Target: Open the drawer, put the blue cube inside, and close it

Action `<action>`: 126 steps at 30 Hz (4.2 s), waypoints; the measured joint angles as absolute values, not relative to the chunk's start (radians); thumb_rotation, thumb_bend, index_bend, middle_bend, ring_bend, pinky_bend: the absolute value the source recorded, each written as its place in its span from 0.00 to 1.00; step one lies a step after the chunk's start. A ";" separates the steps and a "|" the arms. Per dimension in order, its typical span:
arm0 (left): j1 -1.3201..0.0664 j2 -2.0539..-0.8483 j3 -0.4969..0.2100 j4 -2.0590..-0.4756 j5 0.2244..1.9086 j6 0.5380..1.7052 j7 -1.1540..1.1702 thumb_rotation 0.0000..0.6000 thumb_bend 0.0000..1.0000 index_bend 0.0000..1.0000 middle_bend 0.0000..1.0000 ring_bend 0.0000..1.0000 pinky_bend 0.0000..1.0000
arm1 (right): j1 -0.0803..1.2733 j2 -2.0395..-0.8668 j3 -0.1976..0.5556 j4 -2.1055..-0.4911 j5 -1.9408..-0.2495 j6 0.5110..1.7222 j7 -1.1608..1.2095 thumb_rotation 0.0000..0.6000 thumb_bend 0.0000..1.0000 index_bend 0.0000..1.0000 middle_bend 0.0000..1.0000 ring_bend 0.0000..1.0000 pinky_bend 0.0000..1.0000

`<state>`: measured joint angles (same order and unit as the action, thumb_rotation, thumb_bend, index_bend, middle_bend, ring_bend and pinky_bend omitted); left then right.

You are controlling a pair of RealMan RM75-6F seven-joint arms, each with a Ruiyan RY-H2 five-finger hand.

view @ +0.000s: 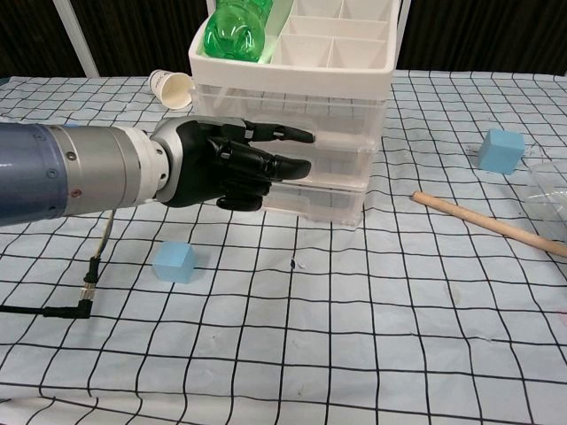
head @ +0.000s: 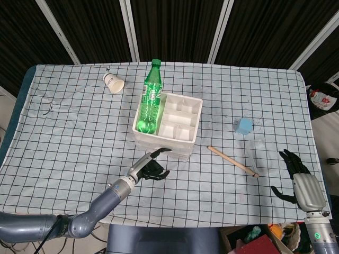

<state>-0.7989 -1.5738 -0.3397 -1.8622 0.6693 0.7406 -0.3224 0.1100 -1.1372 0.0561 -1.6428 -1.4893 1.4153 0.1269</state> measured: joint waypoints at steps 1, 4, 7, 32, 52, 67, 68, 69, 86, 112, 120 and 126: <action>-0.794 -1.571 -0.336 -1.869 0.676 0.741 -0.323 1.00 0.40 0.18 1.00 1.00 0.96 | 0.110 -1.137 0.056 -1.642 -1.489 1.416 0.127 1.00 0.18 0.00 0.00 0.00 0.19; -0.779 -1.562 -0.328 -1.890 0.692 0.745 -0.328 1.00 0.40 0.18 1.00 1.00 0.96 | 0.110 -1.137 0.057 -1.642 -1.489 1.416 0.127 1.00 0.18 0.00 0.00 0.00 0.19; -0.760 -1.551 -0.318 -1.909 0.714 0.754 -0.333 1.00 0.40 0.16 1.00 1.00 0.96 | 0.110 -1.137 0.058 -1.642 -1.488 1.416 0.128 1.00 0.18 0.00 0.00 0.00 0.19; -0.579 -1.391 -0.097 -2.015 1.170 1.000 -0.059 1.00 0.38 0.11 1.00 1.00 0.96 | 0.106 -1.137 0.056 -1.643 -1.491 1.422 0.120 1.00 0.18 0.00 0.00 0.00 0.19; -0.583 -1.466 -0.160 -1.976 1.139 1.197 0.421 1.00 0.38 0.12 1.00 1.00 0.96 | 0.106 -1.133 0.058 -1.649 -1.481 1.416 0.129 1.00 0.18 0.00 0.00 0.00 0.19; -0.681 -1.532 -0.221 -1.965 0.892 1.185 0.587 1.00 0.39 0.24 1.00 1.00 0.96 | 0.106 -1.134 0.057 -1.648 -1.485 1.417 0.126 1.00 0.18 0.00 0.00 0.00 0.19; -0.685 -1.533 -0.221 -1.967 0.889 1.185 0.588 1.00 0.39 0.26 1.00 1.00 0.96 | 0.105 -1.134 0.057 -1.647 -1.485 1.417 0.127 1.00 0.18 0.00 0.00 0.00 0.19; -0.687 -1.533 -0.221 -1.970 0.888 1.187 0.589 1.00 0.39 0.28 1.00 1.00 0.96 | 0.105 -1.134 0.057 -1.647 -1.484 1.417 0.127 1.00 0.18 0.00 0.00 0.00 0.19; -0.652 -1.446 -0.157 -2.069 0.956 1.209 0.538 1.00 0.39 0.38 1.00 1.00 0.96 | 0.104 -1.133 0.060 -1.648 -1.480 1.419 0.129 1.00 0.18 0.00 0.00 0.00 0.19; -0.467 -1.269 -0.050 -2.119 1.270 1.357 0.308 1.00 0.20 0.13 1.00 1.00 0.96 | 0.102 -1.131 0.061 -1.649 -1.477 1.420 0.128 1.00 0.18 0.00 0.00 0.00 0.19; -0.395 -1.202 0.011 -2.026 1.239 1.339 0.233 1.00 0.25 0.19 1.00 1.00 0.96 | 0.100 -1.132 0.062 -1.652 -1.476 1.422 0.124 1.00 0.18 0.00 0.00 0.00 0.19; -0.386 -1.229 0.026 -1.976 1.190 1.285 0.258 1.00 0.25 0.20 1.00 1.00 0.96 | 0.100 -1.132 0.063 -1.653 -1.475 1.422 0.124 1.00 0.18 0.00 0.00 0.00 0.19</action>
<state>-0.3864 -1.2293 0.0262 -1.9765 1.1899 1.2851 0.2578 0.1002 -1.1318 0.0627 -1.6528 -1.4750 1.4223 0.1241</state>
